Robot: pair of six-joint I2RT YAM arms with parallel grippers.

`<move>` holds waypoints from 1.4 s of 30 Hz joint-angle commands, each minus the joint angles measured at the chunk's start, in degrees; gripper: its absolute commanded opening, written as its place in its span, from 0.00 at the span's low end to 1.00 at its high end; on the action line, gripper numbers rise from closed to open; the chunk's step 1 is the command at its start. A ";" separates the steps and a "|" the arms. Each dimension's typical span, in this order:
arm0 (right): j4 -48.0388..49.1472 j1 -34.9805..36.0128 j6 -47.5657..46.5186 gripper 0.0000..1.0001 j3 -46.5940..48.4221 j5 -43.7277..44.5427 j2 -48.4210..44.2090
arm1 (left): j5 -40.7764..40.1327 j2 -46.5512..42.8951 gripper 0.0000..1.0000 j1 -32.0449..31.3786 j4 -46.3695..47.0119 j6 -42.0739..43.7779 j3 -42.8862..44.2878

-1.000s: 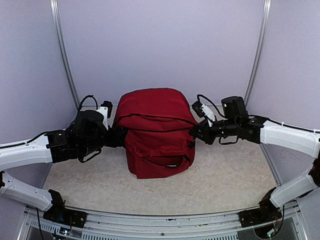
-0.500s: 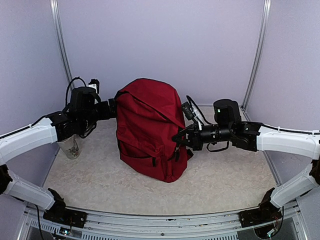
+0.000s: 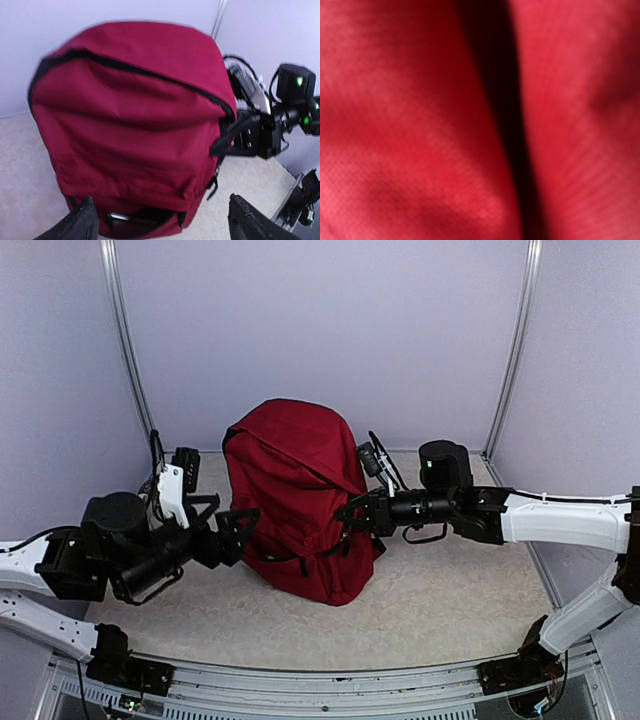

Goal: Pack the student bag
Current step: Grab the student bag from the lower front pocket.

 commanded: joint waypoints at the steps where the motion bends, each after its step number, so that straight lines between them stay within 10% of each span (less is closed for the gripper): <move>1: 4.21 0.87 2.19 0.00 0.07 1.38 1.10 | -2.80 8.49 0.78 -6.90 -5.23 -12.64 -4.42; 10: 1.90 1.59 1.84 0.00 1.28 2.70 0.83 | 17.21 25.00 0.44 0.79 5.43 -17.17 -3.72; 20: 2.15 1.90 1.75 0.00 0.76 3.15 -0.43 | 22.29 32.72 0.63 4.33 8.57 -16.43 -0.80; 30: 1.68 2.28 1.73 0.00 0.76 3.01 -0.60 | 16.63 32.88 0.51 5.03 8.19 -16.70 1.86; 36: 1.43 2.23 -0.22 0.00 1.02 2.87 -0.55 | 14.18 30.04 0.03 4.85 9.03 -17.30 0.04; 42: -1.23 2.19 -2.45 0.00 1.28 5.80 -2.24 | 15.21 27.56 0.00 4.55 6.02 -18.82 -2.61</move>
